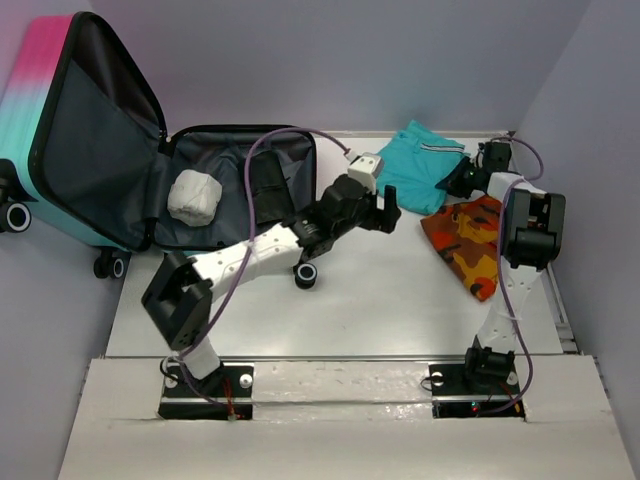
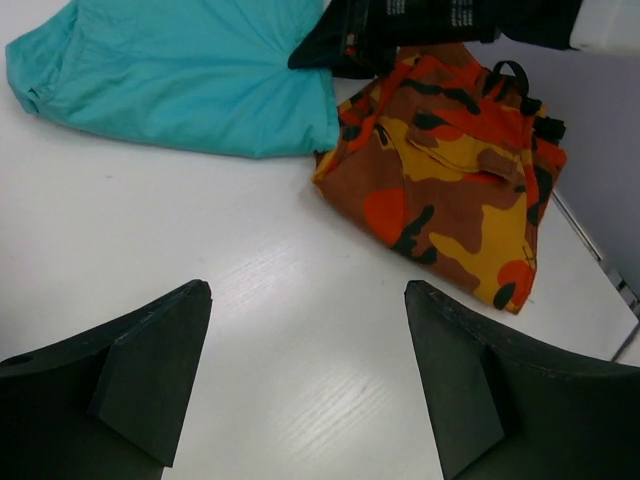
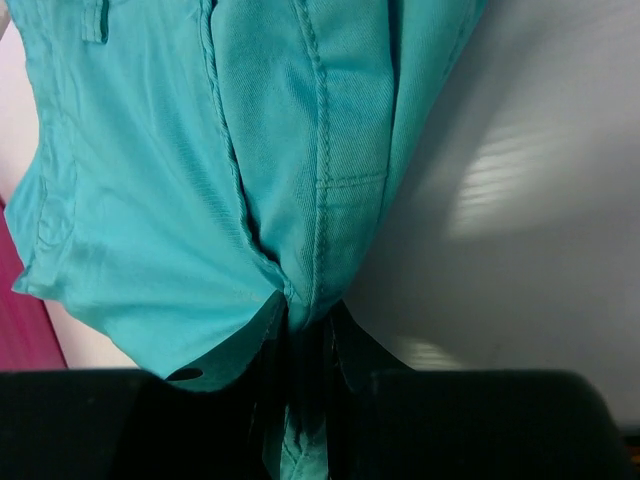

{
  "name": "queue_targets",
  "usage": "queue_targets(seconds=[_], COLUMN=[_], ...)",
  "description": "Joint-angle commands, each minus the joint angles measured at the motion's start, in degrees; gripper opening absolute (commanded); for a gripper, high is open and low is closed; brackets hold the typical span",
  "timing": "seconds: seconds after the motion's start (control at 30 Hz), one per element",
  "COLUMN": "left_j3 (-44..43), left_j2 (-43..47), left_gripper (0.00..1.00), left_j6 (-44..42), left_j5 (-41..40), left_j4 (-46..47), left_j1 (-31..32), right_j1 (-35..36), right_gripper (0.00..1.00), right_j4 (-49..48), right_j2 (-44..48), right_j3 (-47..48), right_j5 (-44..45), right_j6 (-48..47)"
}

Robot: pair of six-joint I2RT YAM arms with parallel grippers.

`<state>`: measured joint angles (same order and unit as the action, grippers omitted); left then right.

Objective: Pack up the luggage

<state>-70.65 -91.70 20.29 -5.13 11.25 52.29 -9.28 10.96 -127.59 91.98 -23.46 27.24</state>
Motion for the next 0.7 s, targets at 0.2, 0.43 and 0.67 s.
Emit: queue_targets(seconds=[0.2,0.43,0.67], left_j3=[-39.2,-59.4,-64.2], left_j2=[-31.0,-45.3,-49.0], left_gripper=[0.87,0.87,0.87], left_j6=[-0.2,-1.8,-1.9], left_j5=[-0.6,-1.0,2.9], left_j4=[-13.2,-23.0,-25.4], left_j1=[-9.6,-14.1,-19.4], right_j1=[-1.7,1.4,3.2], right_gripper=[0.07,0.07,0.07], right_j4=[-2.3,6.0,12.7], right_j2=[4.5,3.1,6.1], right_j3=[-4.4,1.7,1.5], right_j5=[-9.9,-18.2,-18.5], right_j6=[-8.9,-18.2,-24.3])
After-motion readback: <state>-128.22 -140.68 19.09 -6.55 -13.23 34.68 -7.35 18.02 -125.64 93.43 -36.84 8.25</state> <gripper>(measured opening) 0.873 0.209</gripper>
